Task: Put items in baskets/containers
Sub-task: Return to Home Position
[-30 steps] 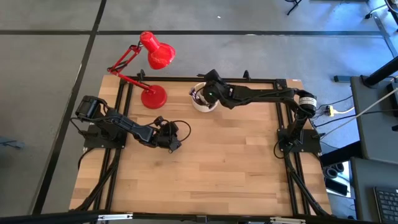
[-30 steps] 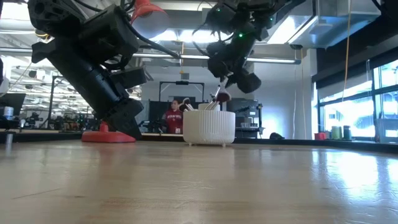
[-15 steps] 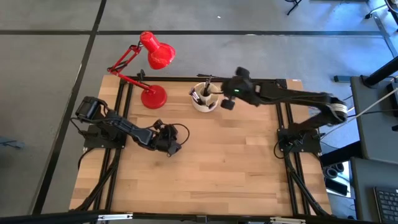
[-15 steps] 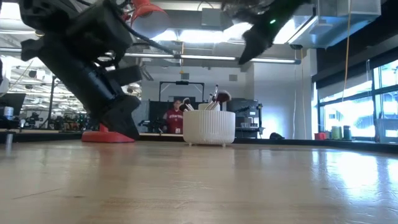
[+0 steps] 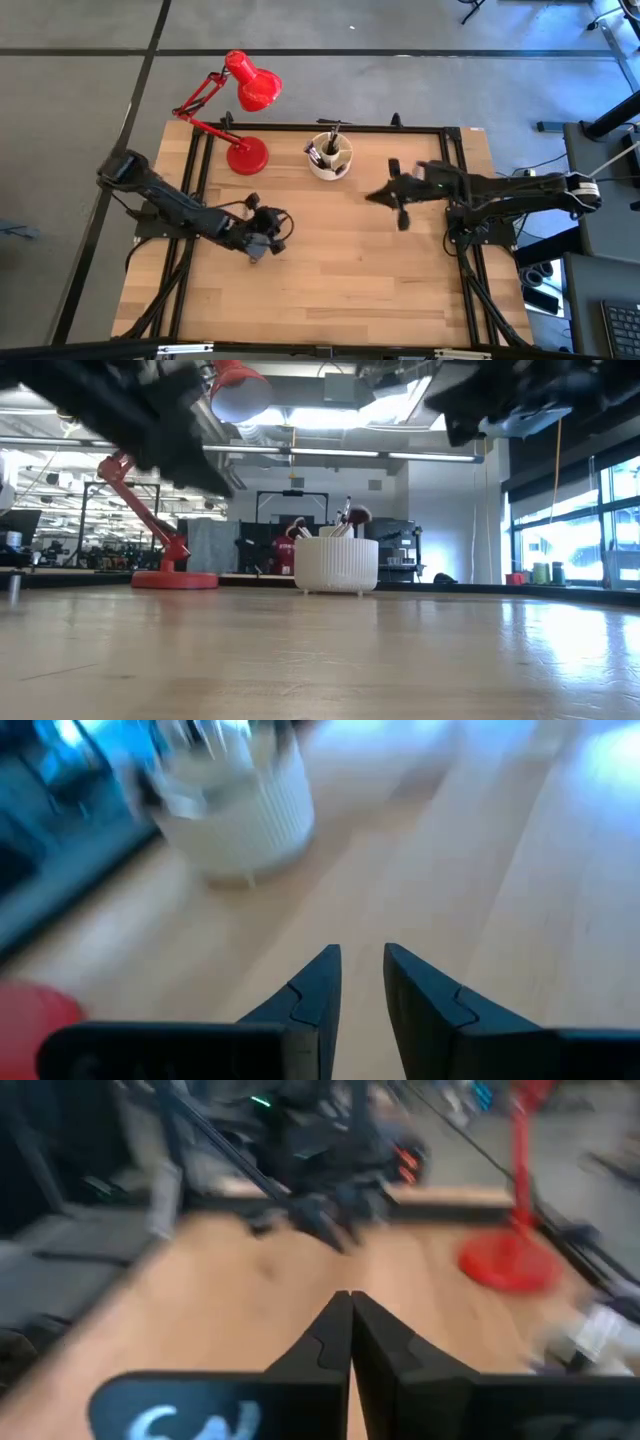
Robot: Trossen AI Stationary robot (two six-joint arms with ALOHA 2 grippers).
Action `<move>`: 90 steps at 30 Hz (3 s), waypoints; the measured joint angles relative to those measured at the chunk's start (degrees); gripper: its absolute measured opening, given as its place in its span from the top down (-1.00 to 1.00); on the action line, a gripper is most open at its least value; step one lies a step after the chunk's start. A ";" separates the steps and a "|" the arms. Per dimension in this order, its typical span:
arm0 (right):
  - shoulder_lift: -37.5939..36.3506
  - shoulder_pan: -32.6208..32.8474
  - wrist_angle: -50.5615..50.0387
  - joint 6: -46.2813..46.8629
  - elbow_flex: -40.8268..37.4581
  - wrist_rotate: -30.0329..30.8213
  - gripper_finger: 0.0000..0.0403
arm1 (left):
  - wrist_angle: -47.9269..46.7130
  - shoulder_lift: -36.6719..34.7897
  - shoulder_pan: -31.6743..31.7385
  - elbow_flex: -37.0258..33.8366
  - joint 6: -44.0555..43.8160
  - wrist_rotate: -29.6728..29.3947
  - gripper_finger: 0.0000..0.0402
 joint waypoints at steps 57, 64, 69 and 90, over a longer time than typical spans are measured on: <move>-48.53 3.18 -6.96 5.29 -21.79 1.41 0.97 | 10.22 -71.79 -18.64 -25.54 47.12 0.03 0.63; -48.10 3.18 -5.63 6.55 -23.67 7.14 0.96 | 19.15 -80.06 -9.64 -33.74 51.77 16.36 0.63; -48.13 3.18 -5.38 6.86 -24.19 7.24 0.97 | 18.01 -79.71 -3.34 -34.51 47.09 20.56 0.63; -48.15 3.18 -9.53 -2.00 -24.19 5.76 0.94 | 6.94 -79.82 16.01 -34.51 37.07 45.84 0.63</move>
